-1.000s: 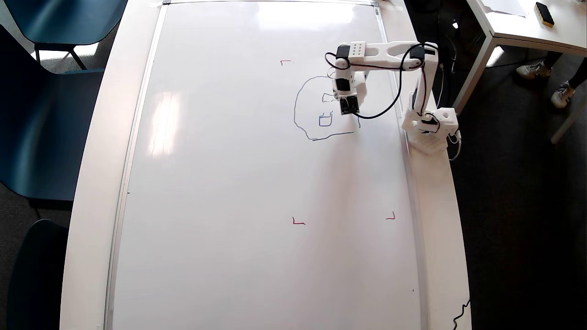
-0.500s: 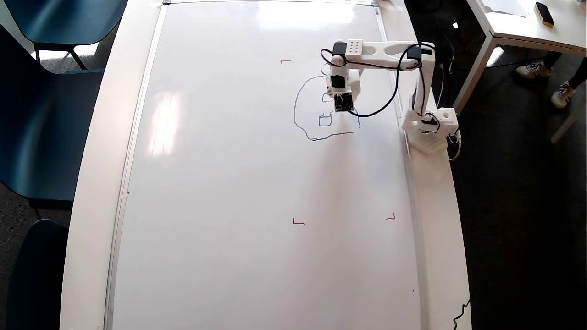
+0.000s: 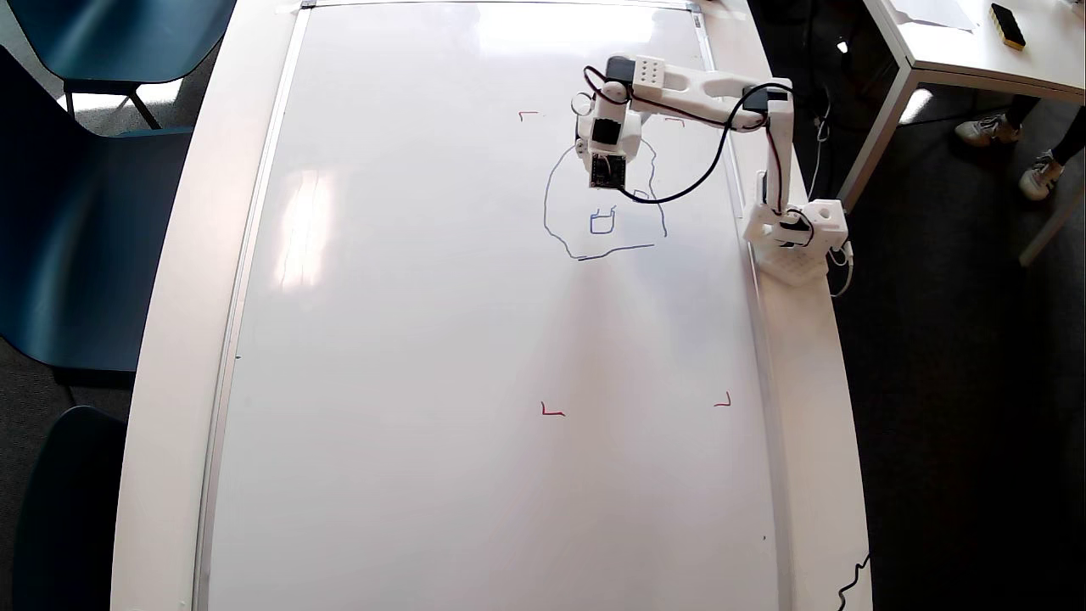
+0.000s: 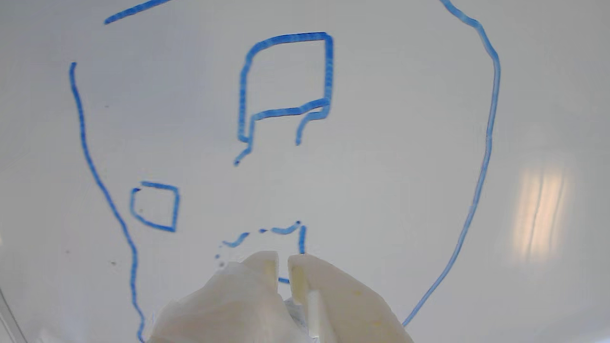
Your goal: Draw on a whiteboard a robot head using a pen attached to the gripper
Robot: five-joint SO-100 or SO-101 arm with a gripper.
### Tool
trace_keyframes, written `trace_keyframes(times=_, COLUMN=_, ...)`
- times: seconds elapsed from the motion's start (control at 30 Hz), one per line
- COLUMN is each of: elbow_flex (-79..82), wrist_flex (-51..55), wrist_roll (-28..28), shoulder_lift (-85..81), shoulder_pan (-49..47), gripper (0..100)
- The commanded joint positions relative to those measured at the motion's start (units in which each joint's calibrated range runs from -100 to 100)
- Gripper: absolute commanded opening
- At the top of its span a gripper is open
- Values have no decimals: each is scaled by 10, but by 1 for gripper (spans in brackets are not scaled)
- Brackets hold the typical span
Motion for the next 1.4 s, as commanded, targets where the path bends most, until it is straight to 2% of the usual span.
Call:
trace_keyframes(times=0.0, elbow_flex=-53, wrist_flex=-6, wrist_roll=-2, shoulder_lift=35, shoulder_pan=-8, gripper=1)
trace_keyframes(times=0.37, elbow_flex=-168, wrist_flex=-2, wrist_roll=-10, shoulder_lift=116, shoulder_pan=-34, gripper=1)
trace_keyframes(times=1.37, elbow_flex=-280, wrist_flex=-8, wrist_roll=-21, shoulder_lift=231, shoulder_pan=-78, gripper=1)
